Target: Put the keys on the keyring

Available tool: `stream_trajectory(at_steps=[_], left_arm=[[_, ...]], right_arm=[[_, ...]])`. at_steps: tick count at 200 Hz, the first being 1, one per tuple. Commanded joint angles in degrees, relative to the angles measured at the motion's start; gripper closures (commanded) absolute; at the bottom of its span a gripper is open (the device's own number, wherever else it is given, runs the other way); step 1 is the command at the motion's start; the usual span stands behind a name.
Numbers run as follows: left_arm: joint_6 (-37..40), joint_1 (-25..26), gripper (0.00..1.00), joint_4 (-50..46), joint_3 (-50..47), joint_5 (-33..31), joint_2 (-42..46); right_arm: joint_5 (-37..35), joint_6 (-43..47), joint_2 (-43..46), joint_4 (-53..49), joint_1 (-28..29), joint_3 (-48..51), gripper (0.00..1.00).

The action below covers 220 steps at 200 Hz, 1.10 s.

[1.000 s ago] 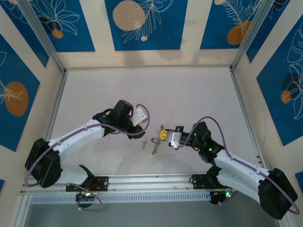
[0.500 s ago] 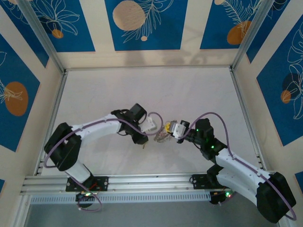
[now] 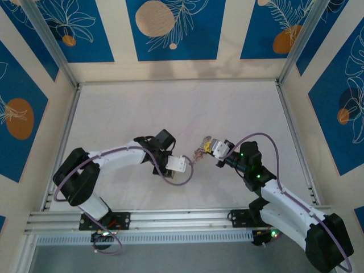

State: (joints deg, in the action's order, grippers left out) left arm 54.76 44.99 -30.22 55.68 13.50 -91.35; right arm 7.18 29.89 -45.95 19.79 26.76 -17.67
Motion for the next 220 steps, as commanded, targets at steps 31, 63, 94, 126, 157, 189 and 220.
stream_trajectory(at_steps=[31,63,94,126,157,189,220], left_arm=[[10.87,-2.54,0.64,2.58,0.34,4.03,-3.57],[12.73,-2.07,0.72,3.85,0.19,4.67,-4.78],[11.96,-0.93,0.69,6.86,-1.16,2.82,-4.34],[12.68,0.59,0.67,8.69,-1.83,0.04,-5.47],[12.85,1.41,0.67,8.26,-1.98,-0.36,-6.21],[13.26,1.49,0.66,7.99,-2.48,-0.37,-6.54],[13.19,1.44,0.65,8.8,-2.58,-1.21,-7.34]], right_arm=[[-0.56,-5.18,1.49,4.39,-3.93,-0.43,1.0],[0.39,-6.72,1.6,5.0,-5.6,-0.43,1.0],[1.01,-7.93,1.36,5.44,-6.71,-0.28,1.0],[1.6,-8.59,0.74,6.19,-7.33,-0.09,1.0],[1.6,-9.14,0.76,6.35,-7.86,-0.03,1.0],[2.0,-9.66,0.45,6.67,-8.28,0.01,1.0],[2.19,-9.87,0.27,6.83,-8.44,0.01,1.0]])
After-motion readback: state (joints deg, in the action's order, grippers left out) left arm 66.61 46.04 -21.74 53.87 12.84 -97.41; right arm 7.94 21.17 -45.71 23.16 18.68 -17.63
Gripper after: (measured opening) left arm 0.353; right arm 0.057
